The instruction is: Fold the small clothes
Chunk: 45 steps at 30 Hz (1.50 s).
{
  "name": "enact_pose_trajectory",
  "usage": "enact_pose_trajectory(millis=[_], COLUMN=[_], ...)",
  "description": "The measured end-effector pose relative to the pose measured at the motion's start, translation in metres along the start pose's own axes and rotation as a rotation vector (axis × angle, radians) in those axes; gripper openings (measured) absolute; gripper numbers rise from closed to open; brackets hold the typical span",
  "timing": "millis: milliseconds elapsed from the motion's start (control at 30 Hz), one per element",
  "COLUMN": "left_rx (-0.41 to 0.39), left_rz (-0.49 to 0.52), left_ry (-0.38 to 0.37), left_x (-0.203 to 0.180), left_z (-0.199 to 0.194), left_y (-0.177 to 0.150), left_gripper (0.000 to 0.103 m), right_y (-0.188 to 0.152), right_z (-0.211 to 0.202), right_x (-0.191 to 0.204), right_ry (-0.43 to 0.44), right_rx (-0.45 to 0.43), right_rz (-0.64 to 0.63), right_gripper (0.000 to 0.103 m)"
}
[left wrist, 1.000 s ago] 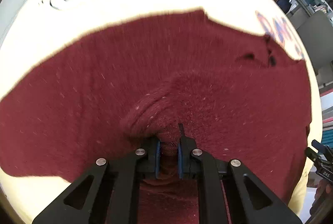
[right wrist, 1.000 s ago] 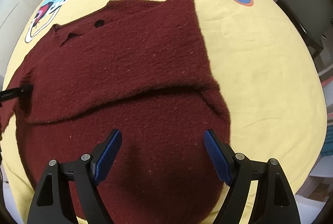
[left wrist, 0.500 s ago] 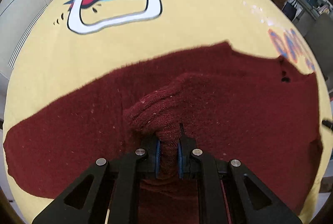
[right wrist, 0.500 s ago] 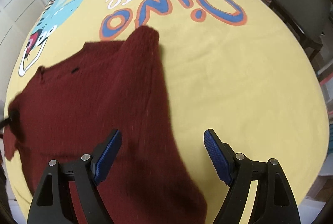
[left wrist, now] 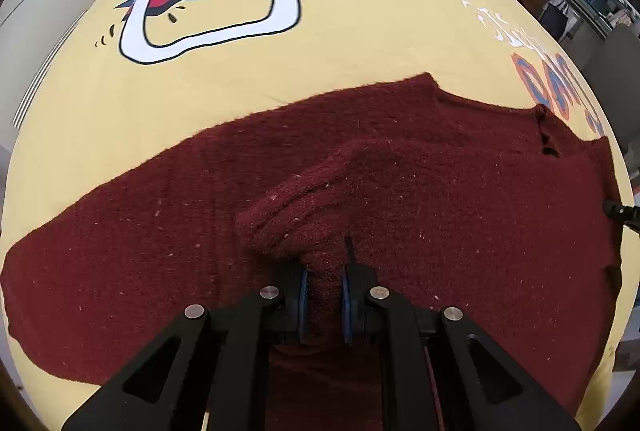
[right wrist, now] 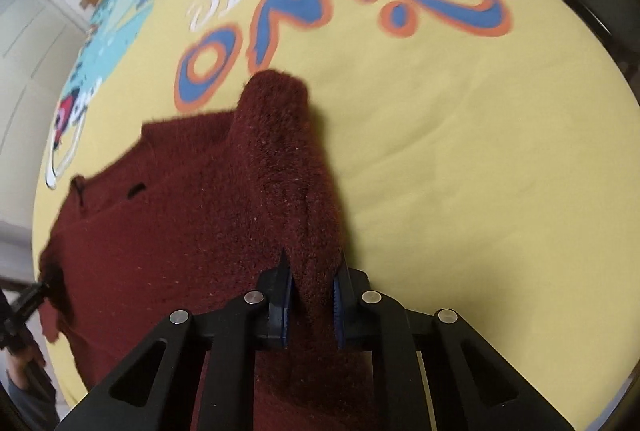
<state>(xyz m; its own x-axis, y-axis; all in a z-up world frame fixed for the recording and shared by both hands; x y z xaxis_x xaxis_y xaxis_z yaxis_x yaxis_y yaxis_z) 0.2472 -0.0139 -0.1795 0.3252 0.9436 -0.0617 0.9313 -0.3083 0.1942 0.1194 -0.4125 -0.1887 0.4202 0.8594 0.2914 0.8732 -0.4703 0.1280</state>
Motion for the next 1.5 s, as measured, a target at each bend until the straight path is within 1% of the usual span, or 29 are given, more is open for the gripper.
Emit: enact_pose_trajectory(millis=[67, 133, 200, 267, 300, 367, 400, 433, 467, 500, 533, 567, 600, 633, 667, 700, 767, 833, 867, 967, 1067, 1133, 1200, 1300, 1367, 1433, 1500], left_rx=[0.002, 0.012, 0.012, -0.003, -0.009, -0.001, 0.002, 0.003, 0.003, 0.001, -0.002, -0.013, -0.026, -0.045, -0.061, -0.079, -0.115, -0.145, -0.158, -0.168, -0.126, -0.106, -0.084, -0.045, -0.065, -0.07, -0.062], left_rz=[0.02, 0.013, -0.011, -0.015, -0.013, -0.016, -0.023, -0.027, -0.03, -0.034, -0.036, -0.039, -0.041, -0.041, -0.037, -0.03, -0.011, 0.008, 0.013, 0.024, 0.019, 0.01, 0.004, -0.007, 0.001, 0.008, 0.003], left_ry=[0.03, 0.04, 0.028, 0.017, 0.019, 0.02, 0.024, 0.033, 0.043, 0.049, 0.042, 0.022, 0.013, 0.009, 0.009, 0.009, 0.008, 0.011, 0.017, 0.022, 0.017, 0.021, 0.049, 0.072, 0.069, 0.091, 0.093], left_x=[-0.004, -0.002, 0.004, 0.005, 0.005, 0.004, 0.004, 0.004, 0.004, 0.003, 0.003, 0.001, -0.001, -0.004, -0.01, -0.014, -0.028, -0.042, -0.048, -0.065, -0.068, -0.067, -0.066, -0.053, -0.046, -0.04, -0.034], left_z=[0.005, 0.012, 0.017, 0.017, 0.015, 0.014, 0.012, 0.01, 0.007, 0.003, -0.001, -0.009, -0.015, -0.022, -0.029, -0.034, -0.044, -0.05, -0.052, -0.043, -0.021, -0.007, 0.008, 0.029, 0.029, 0.027, 0.027], left_y=[-0.002, -0.004, -0.006, -0.008, -0.008, -0.007, -0.006, -0.005, -0.004, -0.003, -0.001, 0.001, 0.002, 0.003, 0.003, 0.005, 0.007, 0.004, 0.001, -0.004, -0.01, -0.016, -0.024, -0.035, -0.04, -0.043, -0.044], left_gripper=[0.011, 0.011, 0.015, 0.017, 0.019, 0.023, 0.028, 0.032, 0.044, 0.06, 0.068, 0.081, 0.09, 0.093, 0.102, 0.102, 0.102, 0.102, 0.102, 0.102, 0.102, 0.102, 0.102, 0.102, 0.102, 0.102, 0.102], right_y=[-0.003, -0.004, -0.004, -0.004, -0.004, -0.004, -0.005, -0.006, -0.009, -0.01, -0.011, -0.013, -0.015, -0.016, -0.018, -0.019, -0.025, -0.034, -0.039, -0.054, -0.071, -0.081, -0.088, -0.095, -0.093, -0.086, -0.08], right_z=[-0.003, 0.006, 0.019, 0.024, 0.022, 0.018, 0.014, 0.012, 0.004, -0.004, -0.008, -0.015, -0.023, -0.031, -0.038, -0.046, -0.057, -0.057, -0.055, -0.038, -0.006, 0.012, 0.027, 0.043, 0.053, 0.055, 0.053], right_x=[-0.004, -0.005, -0.008, -0.007, -0.004, 0.001, 0.003, 0.005, 0.002, 0.004, 0.006, 0.009, 0.014, 0.021, 0.026, 0.036, 0.056, 0.084, 0.098, 0.127, 0.153, 0.159, 0.162, 0.161, 0.153, 0.139, 0.127], right_ry=[-0.011, -0.034, -0.052, -0.061, -0.07, -0.082, -0.087, -0.088, -0.088, -0.099, -0.107, -0.115, -0.119, -0.123, -0.129, -0.14, -0.14, -0.128, -0.124, -0.135, -0.17, -0.17, -0.182, -0.237, -0.267, -0.259, -0.263], right_rx=[-0.013, 0.002, 0.024, 0.023, 0.017, 0.002, -0.011, -0.023, -0.045, -0.075, -0.089, -0.11, -0.133, -0.162, -0.185, -0.216, -0.265, -0.289, -0.292, -0.3, -0.265, -0.226, -0.206, -0.19, -0.169, -0.162, -0.165], right_rz=[0.005, 0.006, 0.012, 0.016, 0.005, -0.018, -0.022, -0.022, -0.022, -0.023, -0.026, -0.035, -0.047, -0.063, -0.078, -0.102, -0.153, -0.213, -0.244, -0.321, -0.398, -0.424, -0.447, -0.478, -0.479, -0.449, -0.419], right_gripper=[0.015, 0.015, 0.016, 0.018, 0.02, 0.027, 0.032, 0.04, 0.045, 0.056, 0.068, 0.073, 0.08, 0.08, 0.08, 0.081, 0.086, 0.1, 0.103, 0.102, 0.102, 0.102, 0.102, 0.102, 0.102, 0.102, 0.102])
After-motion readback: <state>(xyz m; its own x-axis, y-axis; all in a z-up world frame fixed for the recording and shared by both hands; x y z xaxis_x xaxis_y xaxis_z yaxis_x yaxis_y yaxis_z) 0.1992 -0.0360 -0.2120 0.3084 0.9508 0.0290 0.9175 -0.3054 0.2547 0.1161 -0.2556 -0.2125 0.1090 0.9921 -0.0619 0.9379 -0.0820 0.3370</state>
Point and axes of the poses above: each gripper's, at about its wrist camera, not at the fingertips, and z roughly the way its jaws point, x to its left, y to its top, the point moved 3 cm from there along z, roughly the way its jaws point, and after that the axes turned 10 degrees about x, right-handed, at the moved point
